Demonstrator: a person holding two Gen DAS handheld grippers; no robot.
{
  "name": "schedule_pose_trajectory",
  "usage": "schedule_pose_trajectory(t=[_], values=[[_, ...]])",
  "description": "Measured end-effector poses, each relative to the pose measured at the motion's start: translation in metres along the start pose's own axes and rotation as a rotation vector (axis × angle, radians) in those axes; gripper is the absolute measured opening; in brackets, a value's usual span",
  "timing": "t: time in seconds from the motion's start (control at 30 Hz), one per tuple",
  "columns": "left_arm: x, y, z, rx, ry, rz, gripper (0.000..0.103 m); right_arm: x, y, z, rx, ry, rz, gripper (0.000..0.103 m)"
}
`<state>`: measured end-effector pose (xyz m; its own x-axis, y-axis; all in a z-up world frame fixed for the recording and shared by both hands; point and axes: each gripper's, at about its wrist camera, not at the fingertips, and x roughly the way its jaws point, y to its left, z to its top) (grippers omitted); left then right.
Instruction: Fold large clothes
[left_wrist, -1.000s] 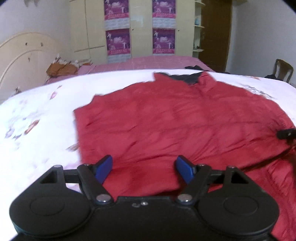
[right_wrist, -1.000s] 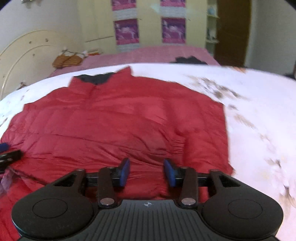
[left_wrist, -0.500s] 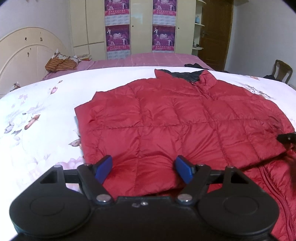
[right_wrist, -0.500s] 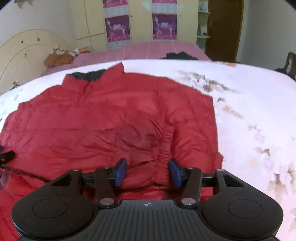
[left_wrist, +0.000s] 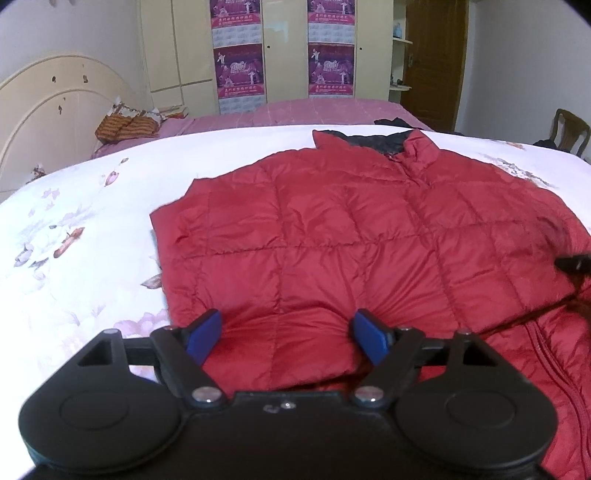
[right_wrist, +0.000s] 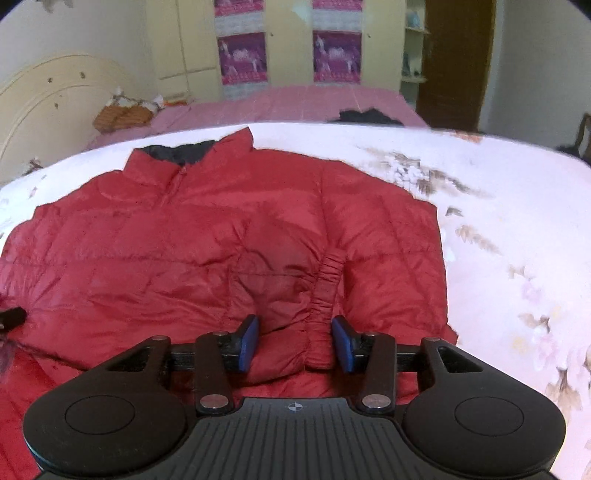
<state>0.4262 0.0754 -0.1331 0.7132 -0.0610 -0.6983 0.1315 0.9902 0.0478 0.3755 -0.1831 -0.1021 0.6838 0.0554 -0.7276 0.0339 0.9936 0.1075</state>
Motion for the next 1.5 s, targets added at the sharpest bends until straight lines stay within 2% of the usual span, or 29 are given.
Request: schedule_pose_trajectory(t=[0.3, 0.43, 0.5, 0.53, 0.6, 0.63, 0.67, 0.7, 0.73, 0.77, 0.83, 0.97, 1.03, 1.1, 1.2, 1.23, 1.27, 1.3, 1.4, 1.43, 1.47, 1.5], values=[[0.0, 0.0, 0.001, 0.012, 0.018, 0.007, 0.079, -0.003, -0.005, -0.005, 0.024, -0.006, 0.024, 0.044], [-0.002, 0.0, 0.005, 0.008, 0.029, 0.018, 0.081, -0.007, -0.005, 0.003, 0.052, -0.002, 0.015, 0.044], [-0.013, 0.003, 0.005, 0.008, 0.006, 0.033, 0.097, -0.021, -0.009, 0.005, 0.078, -0.04, 0.006, 0.052], [-0.019, 0.005, 0.004, 0.015, -0.01, 0.043, 0.098, -0.029, -0.011, 0.004, 0.083, -0.061, 0.021, 0.065], [-0.031, 0.01, -0.001, 0.029, -0.021, 0.054, 0.098, -0.044, -0.018, 0.0, 0.097, -0.082, 0.056, 0.065], [-0.038, 0.013, -0.006, 0.03, -0.023, 0.056, 0.097, -0.05, -0.02, -0.002, 0.106, -0.081, 0.061, 0.064], [-0.044, 0.016, -0.012, 0.026, -0.025, 0.059, 0.094, -0.055, -0.024, -0.005, 0.117, -0.084, 0.07, 0.059], [-0.049, 0.019, -0.017, 0.018, -0.022, 0.058, 0.088, -0.058, -0.027, -0.009, 0.124, -0.072, 0.093, 0.05], [-0.053, 0.021, -0.023, 0.002, -0.011, 0.051, 0.084, -0.056, -0.027, -0.01, 0.121, -0.049, 0.109, 0.034], [-0.055, 0.023, -0.028, -0.018, 0.005, 0.042, 0.079, -0.05, -0.024, -0.009, 0.107, -0.021, 0.112, 0.032], [-0.058, 0.022, -0.037, -0.042, 0.032, 0.041, 0.077, -0.032, -0.019, -0.005, 0.08, 0.035, 0.111, 0.032], [-0.071, 0.016, -0.047, -0.05, 0.038, 0.046, 0.077, -0.025, -0.019, 0.0, 0.102, 0.021, 0.092, 0.032], [-0.078, 0.019, -0.052, -0.049, 0.041, 0.052, 0.078, -0.044, -0.022, -0.005, 0.124, -0.016, 0.125, 0.033], [-0.087, 0.027, -0.06, -0.066, 0.05, 0.046, 0.085, -0.068, -0.025, -0.016, 0.125, -0.051, 0.153, 0.033], [-0.099, 0.041, -0.078, -0.095, 0.082, 0.028, 0.088, -0.1, -0.036, -0.042, 0.135, -0.045, 0.187, 0.033], [-0.105, 0.044, -0.084, -0.103, 0.09, 0.023, 0.09, -0.111, -0.043, -0.052, 0.15, -0.036, 0.196, 0.039], [-0.112, 0.047, -0.091, -0.11, 0.096, 0.006, 0.09, -0.119, -0.05, -0.061, 0.16, -0.028, 0.189, 0.07], [-0.119, 0.05, -0.099, -0.116, 0.098, -0.014, 0.089, -0.129, -0.059, -0.069, 0.168, -0.032, 0.178, 0.081], [-0.142, 0.052, -0.123, -0.117, 0.107, -0.067, 0.079, -0.157, -0.086, -0.102, 0.181, -0.008, 0.212, 0.084], [-0.148, 0.052, -0.13, -0.123, 0.108, -0.078, 0.078, -0.164, -0.093, -0.111, 0.185, -0.001, 0.221, 0.078], [-0.154, 0.052, -0.137, -0.133, 0.104, -0.091, 0.077, -0.169, -0.101, -0.121, 0.196, 0.014, 0.228, 0.068], [-0.161, 0.052, -0.144, -0.149, 0.101, -0.104, 0.077, -0.173, -0.11, -0.13, 0.218, 0.031, 0.236, 0.064]])
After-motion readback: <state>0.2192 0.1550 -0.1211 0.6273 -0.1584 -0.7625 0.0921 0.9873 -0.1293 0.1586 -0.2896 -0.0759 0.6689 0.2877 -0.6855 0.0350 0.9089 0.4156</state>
